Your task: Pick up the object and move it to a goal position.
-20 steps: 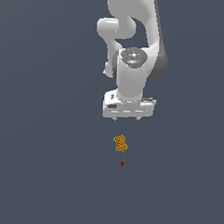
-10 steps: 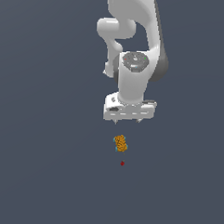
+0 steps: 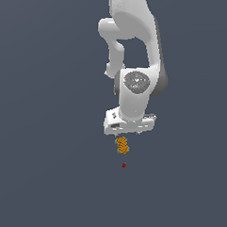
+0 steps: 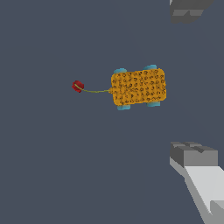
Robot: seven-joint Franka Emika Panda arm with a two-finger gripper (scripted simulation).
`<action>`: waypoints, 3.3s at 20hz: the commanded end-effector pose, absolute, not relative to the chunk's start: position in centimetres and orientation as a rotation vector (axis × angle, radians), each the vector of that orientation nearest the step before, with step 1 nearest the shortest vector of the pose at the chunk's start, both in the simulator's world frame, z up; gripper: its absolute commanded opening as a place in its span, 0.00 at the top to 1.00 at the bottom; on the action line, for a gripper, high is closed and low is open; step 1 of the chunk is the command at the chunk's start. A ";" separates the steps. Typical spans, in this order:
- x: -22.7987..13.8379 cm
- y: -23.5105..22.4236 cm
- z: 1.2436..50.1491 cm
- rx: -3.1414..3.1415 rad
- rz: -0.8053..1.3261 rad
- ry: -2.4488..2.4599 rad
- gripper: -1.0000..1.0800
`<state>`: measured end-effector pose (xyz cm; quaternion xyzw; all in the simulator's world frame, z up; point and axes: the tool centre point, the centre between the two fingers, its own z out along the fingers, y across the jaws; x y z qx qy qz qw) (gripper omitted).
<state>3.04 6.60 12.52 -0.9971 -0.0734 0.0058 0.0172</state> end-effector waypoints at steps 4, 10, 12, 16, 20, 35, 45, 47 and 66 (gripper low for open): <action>5.1 6.3 9.5 -3.109 0.008 -0.320 0.04; 6.3 6.1 7.3 -3.114 0.002 -0.383 0.04; 6.5 6.1 6.9 -3.115 0.001 -0.394 0.04; 6.6 6.1 6.5 -3.116 0.000 -0.404 0.04; 6.5 6.1 6.3 -3.115 0.002 -0.400 0.04; 6.6 6.1 1.5 -3.116 0.000 -0.404 0.04; 6.6 6.1 1.5 -3.116 0.000 -0.404 1.00; 6.6 6.1 1.5 -3.116 0.001 -0.404 1.00; 3.6 13.5 12.1 -3.116 0.001 -0.405 1.00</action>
